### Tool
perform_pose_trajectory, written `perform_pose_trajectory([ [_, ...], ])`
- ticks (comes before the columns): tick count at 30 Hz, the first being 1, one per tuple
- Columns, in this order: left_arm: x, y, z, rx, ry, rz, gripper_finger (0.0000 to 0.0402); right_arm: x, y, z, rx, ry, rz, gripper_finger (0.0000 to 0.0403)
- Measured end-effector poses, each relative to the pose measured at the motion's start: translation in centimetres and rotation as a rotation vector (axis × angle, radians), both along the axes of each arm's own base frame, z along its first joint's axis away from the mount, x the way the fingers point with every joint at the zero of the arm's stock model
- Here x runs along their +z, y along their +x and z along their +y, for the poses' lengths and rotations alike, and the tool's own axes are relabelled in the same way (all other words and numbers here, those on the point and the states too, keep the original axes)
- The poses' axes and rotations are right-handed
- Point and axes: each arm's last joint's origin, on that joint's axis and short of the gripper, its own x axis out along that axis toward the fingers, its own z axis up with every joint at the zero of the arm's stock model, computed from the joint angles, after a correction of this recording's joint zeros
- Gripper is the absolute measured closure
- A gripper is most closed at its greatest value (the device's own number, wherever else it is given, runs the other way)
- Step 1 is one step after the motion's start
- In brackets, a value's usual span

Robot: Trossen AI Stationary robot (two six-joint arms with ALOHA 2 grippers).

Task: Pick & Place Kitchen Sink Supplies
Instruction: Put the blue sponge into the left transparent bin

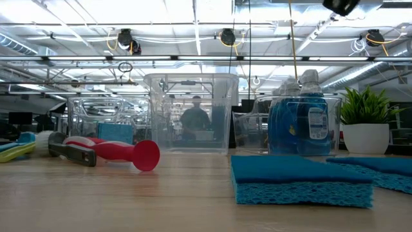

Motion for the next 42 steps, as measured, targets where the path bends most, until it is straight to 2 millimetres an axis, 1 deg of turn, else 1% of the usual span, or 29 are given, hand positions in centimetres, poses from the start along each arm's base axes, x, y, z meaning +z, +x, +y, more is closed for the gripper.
perform_pose_trajectory([
  [8, 0.0, 0.0, 0.0, 0.007, 0.012, -0.001, 0.0238, -1.9, 0.5, 1.9, 0.057, 0.122, 0.263, 0.0239],
  [12, 0.0, 0.0, 0.0, 0.007, 0.012, -0.001, 0.0238, -3.3, 0.6, 3.2, 0.091, 0.185, 0.448, 0.0239],
  [16, 0.0, 0.0, 0.0, 0.007, 0.012, -0.001, 0.0238, -4.9, 0.3, 4.9, 0.106, 0.248, 0.687, 0.0239],
  [20, 0.0, 0.0, 0.0, 0.008, 0.013, -0.001, 0.0238, -6.6, -0.3, 6.4, 0.071, 0.263, 0.905, 0.0239],
  [24, 0.0, 0.0, 0.1, 0.012, 0.025, -0.002, 0.0238, -8.0, -1.0, 7.4, 0.005, 0.250, 1.065, 0.0239],
  [30, 0.0, 0.0, 0.1, 0.012, 0.024, -0.002, 0.0238, -9.1, -1.5, 8.2, -0.081, 0.244, 1.112, 0.0239],
  [36, 0.0, 0.0, 0.1, 0.013, 0.023, -0.003, 0.0238, -11.4, -2.2, 8.0, -0.150, 0.287, 1.208, 0.0238],
  [39, 0.0, 0.0, 0.1, 0.013, 0.023, -0.003, 0.0238, -12.6, -2.3, 8.2, -0.138, 0.335, 1.200, 0.0226],
  [42, 0.0, 0.0, 0.1, 0.014, 0.021, -0.003, 0.0238, -13.7, -2.3, 8.2, -0.125, 0.401, 1.183, 0.0205],
])
